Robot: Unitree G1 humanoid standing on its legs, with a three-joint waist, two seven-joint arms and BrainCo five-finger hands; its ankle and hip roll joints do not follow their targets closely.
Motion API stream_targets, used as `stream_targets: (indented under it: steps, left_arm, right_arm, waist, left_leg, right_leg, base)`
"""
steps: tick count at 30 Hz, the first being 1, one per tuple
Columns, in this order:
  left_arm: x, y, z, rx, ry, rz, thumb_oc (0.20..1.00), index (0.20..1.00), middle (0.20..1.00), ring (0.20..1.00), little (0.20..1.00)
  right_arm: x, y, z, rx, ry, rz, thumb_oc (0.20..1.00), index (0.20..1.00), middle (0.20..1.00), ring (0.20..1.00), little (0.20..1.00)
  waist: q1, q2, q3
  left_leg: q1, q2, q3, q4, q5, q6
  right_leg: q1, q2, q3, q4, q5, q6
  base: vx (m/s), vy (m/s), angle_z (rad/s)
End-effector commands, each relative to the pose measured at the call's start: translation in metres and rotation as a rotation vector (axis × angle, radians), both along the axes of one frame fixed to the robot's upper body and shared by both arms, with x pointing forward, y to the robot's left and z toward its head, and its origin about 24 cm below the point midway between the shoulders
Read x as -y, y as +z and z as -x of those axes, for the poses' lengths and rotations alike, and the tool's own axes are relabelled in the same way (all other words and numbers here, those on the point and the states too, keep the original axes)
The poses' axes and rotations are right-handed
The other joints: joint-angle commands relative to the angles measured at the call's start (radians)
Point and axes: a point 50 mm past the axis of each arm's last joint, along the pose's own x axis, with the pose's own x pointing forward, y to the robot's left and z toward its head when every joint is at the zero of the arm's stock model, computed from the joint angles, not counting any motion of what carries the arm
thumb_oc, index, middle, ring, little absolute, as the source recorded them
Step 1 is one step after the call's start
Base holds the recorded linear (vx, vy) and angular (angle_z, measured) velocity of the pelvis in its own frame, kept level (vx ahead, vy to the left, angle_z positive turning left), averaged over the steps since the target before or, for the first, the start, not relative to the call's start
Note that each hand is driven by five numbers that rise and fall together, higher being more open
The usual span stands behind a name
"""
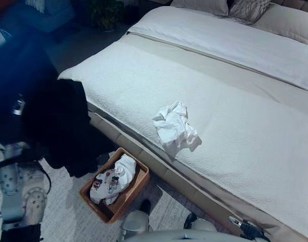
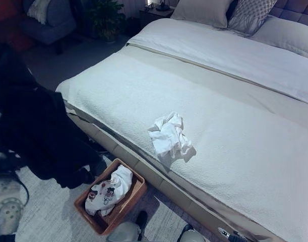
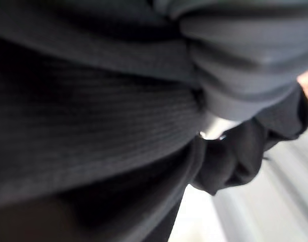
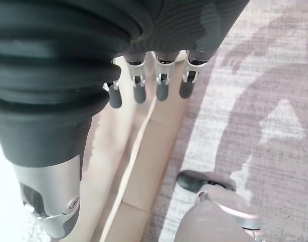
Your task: Pick up clothes into the bucket
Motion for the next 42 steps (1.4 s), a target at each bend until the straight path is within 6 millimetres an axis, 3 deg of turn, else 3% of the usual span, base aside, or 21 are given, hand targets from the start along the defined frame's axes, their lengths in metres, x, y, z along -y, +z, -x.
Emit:
stream_targets:
  steps: [1, 4, 6, 9, 12, 15, 19, 26, 27, 29, 31, 32, 33, 34, 35, 36, 37, 38, 39, 40, 42]
  left_arm:
    - [-0.001, 0.003, 0.007, -0.036, 0.018, -0.153, 0.200, 0.200, 0.200, 0.200, 0.200]
    - [-0.004, -0.009, 0.008, -0.106, 0.032, -0.175, 0.200, 0.200, 0.200, 0.200, 0.200]
    - [-0.013, -0.035, 0.009, -0.245, 0.076, -0.206, 0.200, 0.200, 0.200, 0.200, 0.200]
    - [-0.024, -0.050, 0.006, -0.340, 0.151, -0.276, 0.200, 0.200, 0.200, 0.200, 0.200]
    - [-0.030, -0.051, 0.001, -0.380, 0.212, -0.383, 0.200, 0.200, 0.200, 0.200, 0.200]
    - [-0.040, -0.042, -0.016, -0.432, 0.338, -0.643, 0.200, 0.200, 0.200, 0.200, 0.200]
    - [-0.058, -0.036, -0.029, -0.493, 0.463, -0.791, 0.200, 0.200, 0.200, 0.200, 0.200]
    - [-0.072, -0.016, -0.045, -0.471, 0.611, -0.873, 0.200, 0.200, 0.200, 0.200, 0.200]
    - [-0.075, -0.015, -0.046, -0.479, 0.633, -0.882, 0.200, 0.200, 0.200, 0.200, 0.200]
    - [-0.075, -0.009, -0.051, -0.460, 0.655, -0.885, 0.200, 0.200, 0.200, 0.200, 0.200]
    - [-0.078, -0.006, -0.053, -0.461, 0.681, -0.886, 0.200, 0.200, 0.200, 0.200, 0.200]
    - [-0.077, -0.002, -0.056, -0.443, 0.684, -0.887, 0.200, 0.200, 0.200, 0.200, 0.200]
    - [-0.077, -0.004, -0.056, -0.451, 0.689, -0.889, 0.200, 0.200, 0.200, 0.200, 0.200]
    - [-0.077, -0.001, -0.057, -0.443, 0.692, -0.886, 0.200, 0.200, 0.200, 0.200, 0.200]
    - [-0.079, -0.002, -0.058, -0.461, 0.701, -0.902, 0.200, 0.200, 0.200, 0.200, 0.200]
    - [-0.079, 0.000, -0.060, -0.457, 0.710, -0.905, 0.200, 0.200, 0.200, 0.200, 0.200]
    - [-0.080, -0.002, -0.059, -0.466, 0.706, -0.907, 0.454, 0.454, 0.454, 0.454, 0.454]
    - [-0.080, -0.002, -0.060, -0.473, 0.707, -0.912, 0.696, 0.696, 0.696, 0.696, 0.696]
    - [-0.081, -0.005, -0.060, -0.495, 0.705, -0.920, 1.000, 1.000, 1.000, 1.000, 1.000]
    - [-0.081, -0.008, -0.059, -0.505, 0.701, -0.923, 1.000, 1.000, 1.000, 1.000, 1.000]
    - [-0.085, -0.018, -0.054, -0.575, 0.701, -0.944, 1.000, 1.000, 1.000, 1.000, 1.000]
  right_arm:
    - [0.001, 0.007, -0.024, 0.070, 0.066, 0.041, 1.000, 1.000, 1.000, 1.000, 1.000]
    - [0.003, 0.010, -0.029, 0.087, 0.080, 0.053, 1.000, 1.000, 1.000, 1.000, 1.000]
    - [0.006, 0.016, -0.041, 0.124, 0.107, 0.078, 1.000, 1.000, 1.000, 1.000, 1.000]
    - [0.009, 0.025, -0.058, 0.184, 0.141, 0.111, 1.000, 1.000, 1.000, 1.000, 1.000]
    - [0.006, 0.029, -0.069, 0.226, 0.166, 0.123, 1.000, 1.000, 1.000, 1.000, 1.000]
    - [0.006, 0.046, -0.095, 0.351, 0.181, 0.167, 1.000, 1.000, 1.000, 1.000, 1.000]
    - [0.002, 0.060, -0.115, 0.455, 0.198, 0.194, 1.000, 1.000, 1.000, 1.000, 1.000]
    - [-0.010, 0.079, -0.141, 0.586, 0.231, 0.208, 1.000, 1.000, 1.000, 1.000, 1.000]
    - [-0.012, 0.079, -0.142, 0.591, 0.237, 0.207, 1.000, 1.000, 1.000, 1.000, 1.000]
    - [-0.014, 0.082, -0.148, 0.607, 0.242, 0.211, 1.000, 1.000, 1.000, 1.000, 1.000]
    - [-0.018, 0.082, -0.150, 0.611, 0.257, 0.213, 1.000, 1.000, 1.000, 1.000, 1.000]
    - [-0.020, 0.085, -0.155, 0.626, 0.257, 0.214, 1.000, 1.000, 1.000, 1.000, 1.000]
    - [-0.020, 0.084, -0.155, 0.619, 0.260, 0.218, 1.000, 1.000, 1.000, 1.000, 1.000]
    - [-0.020, 0.086, -0.157, 0.628, 0.258, 0.218, 1.000, 1.000, 1.000, 1.000, 1.000]
    - [-0.023, 0.087, -0.160, 0.639, 0.264, 0.219, 1.000, 1.000, 1.000, 1.000, 1.000]
    - [-0.024, 0.089, -0.163, 0.652, 0.262, 0.218, 1.000, 1.000, 1.000, 1.000, 1.000]
    - [-0.024, 0.088, -0.161, 0.643, 0.264, 0.218, 1.000, 1.000, 1.000, 1.000, 1.000]
    - [-0.025, 0.091, -0.165, 0.660, 0.263, 0.218, 1.000, 1.000, 1.000, 1.000, 1.000]
    - [-0.026, 0.093, -0.167, 0.672, 0.266, 0.220, 1.000, 1.000, 1.000, 1.000, 1.000]
    - [-0.026, 0.091, -0.165, 0.661, 0.268, 0.219, 1.000, 1.000, 1.000, 1.000, 1.000]
    - [-0.027, 0.095, -0.168, 0.680, 0.273, 0.222, 1.000, 1.000, 1.000, 1.000, 1.000]
  waist:
    - [-0.035, -0.032, 0.042]
    - [-0.034, -0.035, 0.056]
    - [-0.041, -0.040, 0.091]
    - [-0.046, -0.044, 0.140]
    - [-0.049, -0.047, 0.169]
    - [-0.071, -0.054, 0.243]
    - [-0.098, -0.070, 0.308]
    - [-0.130, -0.104, 0.311]
    - [-0.134, -0.107, 0.311]
    - [-0.138, -0.113, 0.311]
    - [-0.142, -0.120, 0.311]
    - [-0.143, -0.123, 0.311]
    - [-0.142, -0.124, 0.311]
    - [-0.143, -0.125, 0.311]
    - [-0.145, -0.128, 0.311]
    - [-0.149, -0.131, 0.311]
    - [-0.146, -0.130, 0.311]
    - [-0.151, -0.133, 0.311]
    - [-0.154, -0.136, 0.311]
    - [-0.151, -0.135, 0.311]
    - [-0.155, -0.139, 0.311]
  left_leg:
    - [-0.092, -0.019, 0.033, 0.108, -0.048, -0.007]
    - [-0.106, -0.017, 0.034, 0.117, -0.047, -0.006]
    - [-0.131, -0.015, 0.040, 0.134, -0.046, -0.003]
    - [-0.172, -0.007, 0.051, 0.170, -0.054, 0.000]
    - [-0.204, -0.002, 0.057, 0.195, -0.056, 0.002]
    - [-0.290, -0.004, 0.070, 0.268, -0.065, 0.013]
    - [-0.387, -0.008, 0.081, 0.350, -0.075, 0.022]
    - [-0.590, 0.006, 0.096, 0.429, -0.075, 0.020]
    - [-0.591, 0.011, 0.097, 0.442, -0.107, 0.017]
    - [-0.636, 0.011, 0.103, 0.433, -0.071, 0.018]
    - [-0.638, 0.018, 0.103, 0.443, -0.102, 0.015]
    - [-0.666, 0.016, 0.109, 0.430, -0.068, 0.017]
    - [-0.650, 0.022, 0.109, 0.435, -0.101, 0.016]
    - [-0.673, 0.019, 0.112, 0.426, -0.067, 0.019]
    - [-0.664, 0.027, 0.113, 0.436, -0.101, 0.016]
    - [-0.691, 0.024, 0.118, 0.424, -0.066, 0.019]
    - [-0.669, 0.028, 0.115, 0.433, -0.100, 0.016]
    - [-0.697, 0.025, 0.119, 0.424, -0.066, 0.019]
    - [-0.704, 0.026, 0.124, 0.423, -0.066, 0.020]
    - [-0.681, 0.030, 0.120, 0.432, -0.100, 0.018]
    - [-0.687, 0.032, 0.127, 0.436, -0.107, 0.019]
  right_leg:
    - [0.048, 0.001, 0.010, -0.093, 0.043, 0.002]
    - [0.029, 0.000, 0.019, -0.084, 0.044, 0.002]
    - [-0.007, -0.001, 0.039, -0.065, 0.048, 0.000]
    - [-0.064, 0.000, 0.073, -0.024, 0.044, -0.003]
    - [-0.107, -0.001, 0.094, 0.011, 0.041, -0.005]
    - [-0.212, -0.017, 0.123, 0.116, 0.017, -0.015]
    - [-0.319, -0.025, 0.149, 0.207, 0.000, -0.024]
    - [-0.532, -0.015, 0.183, 0.257, 0.011, -0.019]
    - [-0.537, -0.011, 0.192, 0.269, -0.014, -0.010]
    - [-0.584, -0.010, 0.189, 0.253, 0.021, -0.015]
    - [-0.594, -0.003, 0.201, 0.257, 0.001, -0.005]
    - [-0.621, -0.003, 0.197, 0.240, 0.034, -0.011]
    - [-0.611, 0.004, 0.208, 0.247, 0.008, -0.003]
    - [-0.630, 0.000, 0.202, 0.235, 0.037, -0.010]
    - [-0.622, 0.006, 0.212, 0.235, 0.015, 0.001]
    - [-0.646, 0.003, 0.207, 0.219, 0.048, -0.005]
    - [-0.626, 0.007, 0.213, 0.230, 0.018, 0.003]
    - [-0.652, 0.005, 0.211, 0.213, 0.052, -0.003]
    - [-0.661, 0.007, 0.214, 0.205, 0.058, -0.001]
    - [-0.640, 0.011, 0.219, 0.217, 0.028, 0.006]
    - [-0.647, 0.015, 0.227, 0.208, 0.033, 0.010]
  base:
    - [-0.08, 0.026, 0.01]
    - [-0.06, 0.027, 0.00]
    - [-0.12, 0.044, -0.02]
    - [-0.11, 0.042, -0.10]
    - [-0.09, 0.040, -0.15]
    - [-0.15, 0.066, -0.18]
    - [-0.11, 0.041, -0.10]
    - [-0.05, -0.004, -0.17]
    - [-0.04, -0.017, -0.08]
    - [0.00, -0.003, -0.03]
    - [0.04, -0.014, -0.10]
    - [0.00, 0.012, -0.11]
    - [-0.08, 0.027, -0.09]
    - [0.08, -0.003, -0.12]
    - [-0.08, 0.018, -0.08]
    - [0.08, -0.010, -0.08]
    - [-0.07, 0.019, -0.06]
    - [0.00, 0.019, -0.08]
    - [0.00, 0.020, -0.07]
    - [0.08, 0.016, -0.09]
    - [0.04, 0.010, -0.10]
